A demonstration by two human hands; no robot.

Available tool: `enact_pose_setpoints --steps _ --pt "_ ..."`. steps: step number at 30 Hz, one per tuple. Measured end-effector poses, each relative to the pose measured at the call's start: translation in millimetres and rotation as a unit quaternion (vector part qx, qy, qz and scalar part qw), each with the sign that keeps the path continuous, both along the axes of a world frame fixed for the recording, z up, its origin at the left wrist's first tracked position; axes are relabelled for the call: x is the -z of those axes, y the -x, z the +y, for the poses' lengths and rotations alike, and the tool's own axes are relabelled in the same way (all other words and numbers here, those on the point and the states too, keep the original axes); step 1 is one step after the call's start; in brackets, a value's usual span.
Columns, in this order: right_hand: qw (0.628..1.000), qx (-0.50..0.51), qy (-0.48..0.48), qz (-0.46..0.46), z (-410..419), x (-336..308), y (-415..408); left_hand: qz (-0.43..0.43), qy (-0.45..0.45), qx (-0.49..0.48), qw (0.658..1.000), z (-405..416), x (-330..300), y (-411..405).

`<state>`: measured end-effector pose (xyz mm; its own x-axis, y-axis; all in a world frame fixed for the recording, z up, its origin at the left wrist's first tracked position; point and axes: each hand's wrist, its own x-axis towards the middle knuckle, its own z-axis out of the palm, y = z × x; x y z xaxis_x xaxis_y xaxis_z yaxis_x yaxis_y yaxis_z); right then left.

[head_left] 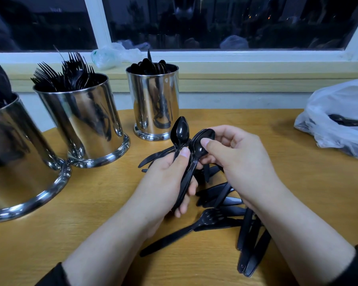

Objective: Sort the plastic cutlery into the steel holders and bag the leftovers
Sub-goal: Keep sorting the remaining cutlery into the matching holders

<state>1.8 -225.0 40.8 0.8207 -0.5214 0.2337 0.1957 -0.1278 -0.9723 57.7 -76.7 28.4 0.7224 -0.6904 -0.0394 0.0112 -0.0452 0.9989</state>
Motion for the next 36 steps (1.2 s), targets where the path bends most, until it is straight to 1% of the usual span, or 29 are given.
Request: enact_pose_setpoints --steps 3,6,8,9,12,13,14,17,18,22,26,32,36 --pt "1.000 0.011 0.015 0.006 0 0 0 0.006 0.004 -0.018 1.000 -1 4 -3" --pt "1.000 0.020 0.016 0.010 -1 -1 0 -0.046 -0.018 -0.073 0.996 -1 9 -11" --pt "1.000 0.022 0.016 0.015 -1 -2 1 -0.062 -0.019 -0.105 0.992 0 7 -12" --pt "0.999 0.024 0.019 0.018 0 -2 1 -0.056 -0.016 -0.115 0.992 1 5 -12" --pt "0.998 0.032 0.036 0.031 0 -2 1 0.006 0.005 -0.108 0.994 -1 -1 -7" --pt "0.998 0.036 0.041 0.036 0 -2 1 0.009 0.010 -0.105 0.994 -1 -1 -6" --pt "0.997 0.039 0.044 0.039 0 -2 1 -0.007 0.008 -0.105 0.994 -1 0 -7" --pt "0.997 0.056 0.035 0.043 0 -2 0 -0.118 -0.029 -0.115 0.986 0 5 -12" --pt "0.996 0.062 0.034 0.045 0 -3 0 -0.143 -0.039 -0.121 0.982 0 6 -12" --pt "0.995 0.077 0.029 0.054 2 -3 1 -0.216 -0.059 -0.122 0.967 2 4 -11" --pt "0.994 0.086 0.026 0.060 3 -3 1 -0.245 -0.071 -0.119 0.960 1 1 -9" --pt "0.995 0.085 -0.003 0.060 3 -4 2 -0.223 -0.063 -0.100 0.968 -1 3 -7" --pt "0.994 0.090 -0.006 0.061 3 -3 2 -0.256 -0.078 -0.101 0.958 0 2 -6"
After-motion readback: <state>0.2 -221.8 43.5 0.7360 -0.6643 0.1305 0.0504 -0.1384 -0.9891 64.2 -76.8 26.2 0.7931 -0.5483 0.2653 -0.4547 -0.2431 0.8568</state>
